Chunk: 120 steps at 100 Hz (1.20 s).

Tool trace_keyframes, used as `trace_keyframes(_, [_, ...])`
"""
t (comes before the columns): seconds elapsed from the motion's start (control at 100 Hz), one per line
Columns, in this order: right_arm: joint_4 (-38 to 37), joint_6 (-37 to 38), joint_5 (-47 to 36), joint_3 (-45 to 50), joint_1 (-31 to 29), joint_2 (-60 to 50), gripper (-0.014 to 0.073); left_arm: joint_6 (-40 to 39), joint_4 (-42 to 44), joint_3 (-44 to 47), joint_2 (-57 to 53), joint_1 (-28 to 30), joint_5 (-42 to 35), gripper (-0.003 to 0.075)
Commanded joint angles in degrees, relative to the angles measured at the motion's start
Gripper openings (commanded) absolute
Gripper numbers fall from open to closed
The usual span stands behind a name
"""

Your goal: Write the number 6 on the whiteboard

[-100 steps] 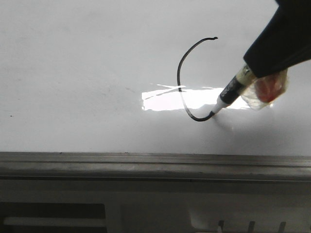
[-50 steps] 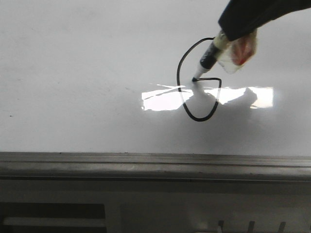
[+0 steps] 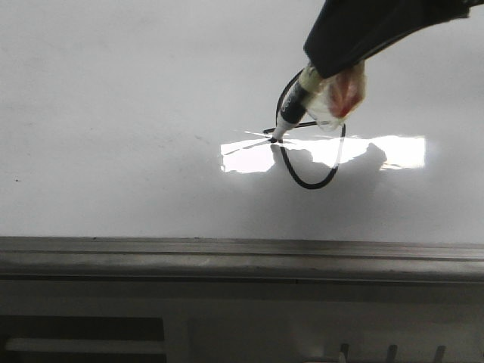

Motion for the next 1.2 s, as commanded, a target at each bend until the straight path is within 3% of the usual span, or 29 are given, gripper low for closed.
trace_keyframes(0.0, [0.1, -1.05, -1.62, -4.23, 4.21, -4.34, -0.0046, -0.48, -0.77, -1.5, 0.48, 0.1, -1.49, 0.0032])
trace_keyframes(0.09, [0.63, -1.01, -1.51, -5.37, 9.51, -6.02, -0.0046, -0.37, -0.05, -1.5, 2.04, 0.1, 2.25, 0.0168])
trace_keyframes(0.17, [2.81, -1.09, 0.37, -5.37, 12.71, -6.16, -0.0046, 0.25, 0.08, -1.5, 5.36, 0.1, 5.62, 0.0348])
trace_keyframes(0.25, [6.45, -3.04, 1.86, -5.37, 14.2, -5.11, -0.0046, 3.99, -0.35, -1.82, 9.14, 0.1, 8.85, 0.0425])
trace_keyframes(0.4, [15.17, -11.58, 2.0, -5.37, 14.87, -2.62, -0.0046, 21.07, -10.05, -4.04, 16.61, 0.1, 13.85, 0.0428])
trace_keyframes(0.53, [17.15, -12.89, 1.72, -5.37, 14.87, -1.03, -0.0046, 38.58, -21.22, -5.28, 20.45, 0.1, 14.74, 0.0428])
trace_keyframes(0.71, [21.53, -16.02, -1.5, -5.37, 14.87, -0.65, -0.0046, 54.41, -33.25, -5.28, 23.0, 0.1, 15.26, 0.0428])
trace_keyframes(1.19, [21.53, -16.02, -4.46, -5.37, 14.96, -0.65, -0.0046, 60.0, -48.23, -5.28, 29.56, 0.1, 15.42, 0.0327])
